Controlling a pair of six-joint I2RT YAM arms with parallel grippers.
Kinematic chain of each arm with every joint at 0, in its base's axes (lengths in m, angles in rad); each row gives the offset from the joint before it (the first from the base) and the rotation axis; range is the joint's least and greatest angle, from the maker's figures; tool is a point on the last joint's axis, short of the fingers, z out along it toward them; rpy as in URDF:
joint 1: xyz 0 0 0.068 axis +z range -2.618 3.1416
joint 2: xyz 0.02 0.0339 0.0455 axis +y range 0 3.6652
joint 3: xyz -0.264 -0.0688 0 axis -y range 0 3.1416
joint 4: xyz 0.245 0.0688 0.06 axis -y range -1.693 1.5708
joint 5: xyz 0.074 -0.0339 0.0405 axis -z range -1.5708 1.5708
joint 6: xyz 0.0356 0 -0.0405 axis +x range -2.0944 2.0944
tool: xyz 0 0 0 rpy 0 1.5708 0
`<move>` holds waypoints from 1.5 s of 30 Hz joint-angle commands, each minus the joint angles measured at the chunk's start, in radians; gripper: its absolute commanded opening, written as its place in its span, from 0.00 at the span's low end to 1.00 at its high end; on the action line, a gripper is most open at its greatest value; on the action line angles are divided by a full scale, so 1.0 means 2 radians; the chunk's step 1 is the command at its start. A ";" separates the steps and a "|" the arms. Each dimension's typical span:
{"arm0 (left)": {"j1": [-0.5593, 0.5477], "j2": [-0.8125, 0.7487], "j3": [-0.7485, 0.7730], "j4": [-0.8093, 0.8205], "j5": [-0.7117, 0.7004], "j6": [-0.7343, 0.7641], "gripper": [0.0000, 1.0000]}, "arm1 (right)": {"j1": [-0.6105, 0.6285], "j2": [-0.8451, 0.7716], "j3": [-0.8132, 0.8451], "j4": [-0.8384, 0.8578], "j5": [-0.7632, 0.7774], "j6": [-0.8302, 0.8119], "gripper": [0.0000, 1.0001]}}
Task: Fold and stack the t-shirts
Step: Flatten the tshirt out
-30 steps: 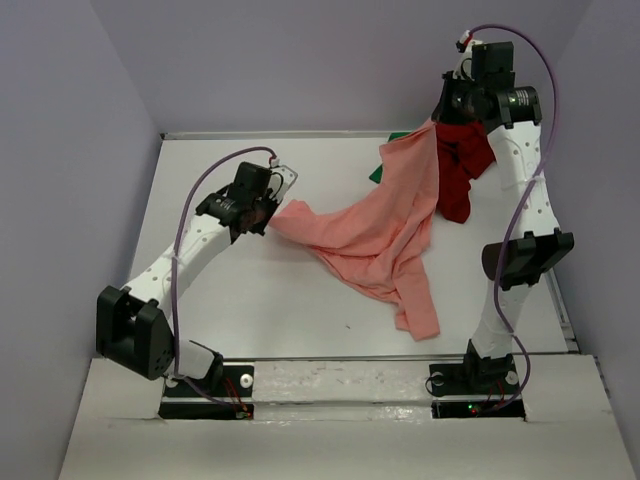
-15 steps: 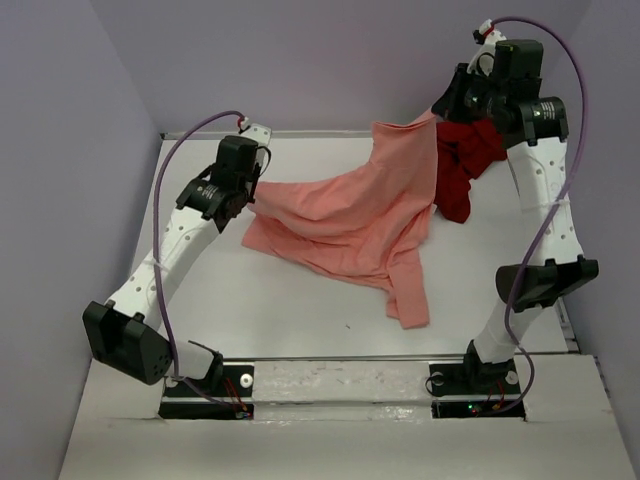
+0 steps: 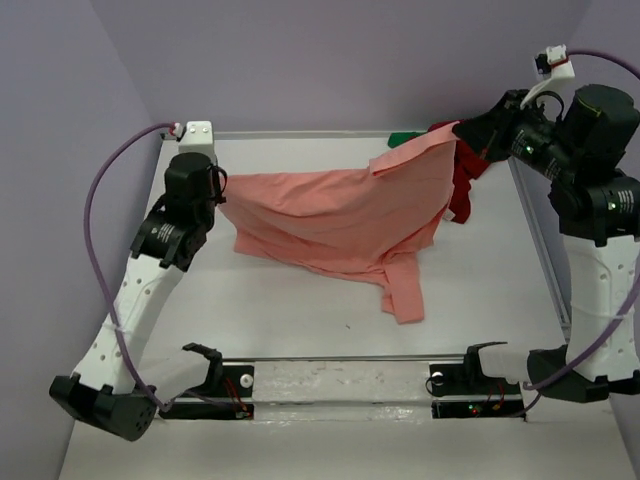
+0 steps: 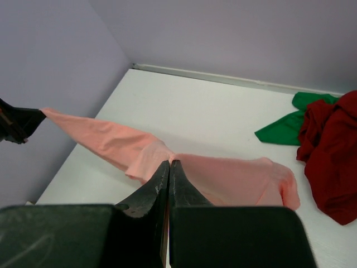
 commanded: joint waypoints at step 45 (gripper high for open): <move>0.000 -0.442 -0.004 0.187 0.101 -0.018 0.00 | -0.003 -0.306 0.062 0.172 -0.027 0.019 0.00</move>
